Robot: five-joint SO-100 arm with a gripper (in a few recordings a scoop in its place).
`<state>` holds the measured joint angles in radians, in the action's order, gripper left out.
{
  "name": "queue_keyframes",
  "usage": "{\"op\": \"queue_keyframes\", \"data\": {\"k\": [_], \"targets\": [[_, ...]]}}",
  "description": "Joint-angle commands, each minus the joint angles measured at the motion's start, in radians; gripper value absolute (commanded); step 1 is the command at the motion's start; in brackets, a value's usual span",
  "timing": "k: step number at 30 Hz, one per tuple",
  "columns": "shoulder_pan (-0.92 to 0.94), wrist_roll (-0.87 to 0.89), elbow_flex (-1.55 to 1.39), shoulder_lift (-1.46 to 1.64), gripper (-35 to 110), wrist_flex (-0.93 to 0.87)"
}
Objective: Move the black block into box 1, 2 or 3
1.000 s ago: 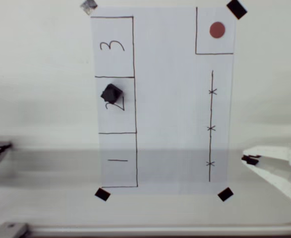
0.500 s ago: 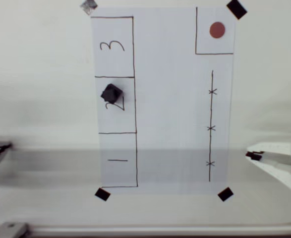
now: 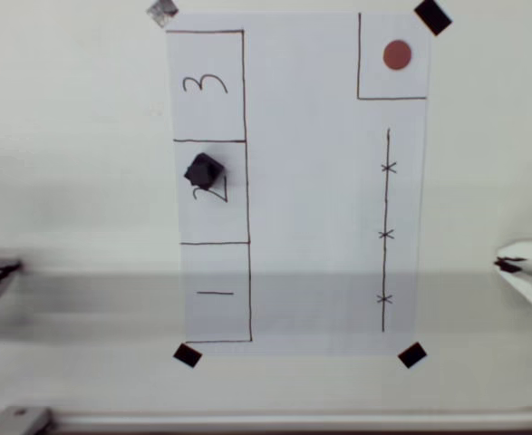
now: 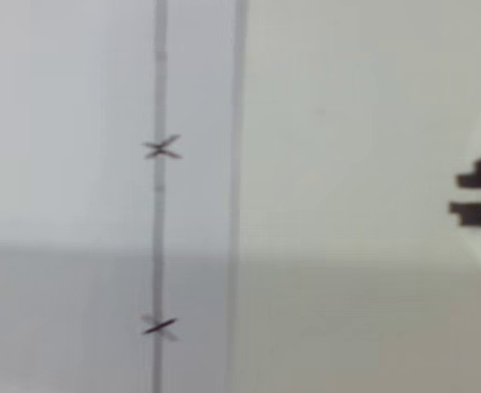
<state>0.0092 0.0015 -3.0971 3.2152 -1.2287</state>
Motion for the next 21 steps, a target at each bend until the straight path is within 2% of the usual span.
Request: {"op": "queue_keyframes", "data": {"k": [1,21], "targets": [[0.023,0.057,-0.009,0.015,0,-0.103],[0.014,0.034,-0.009,0.017,0,-0.106]]}}
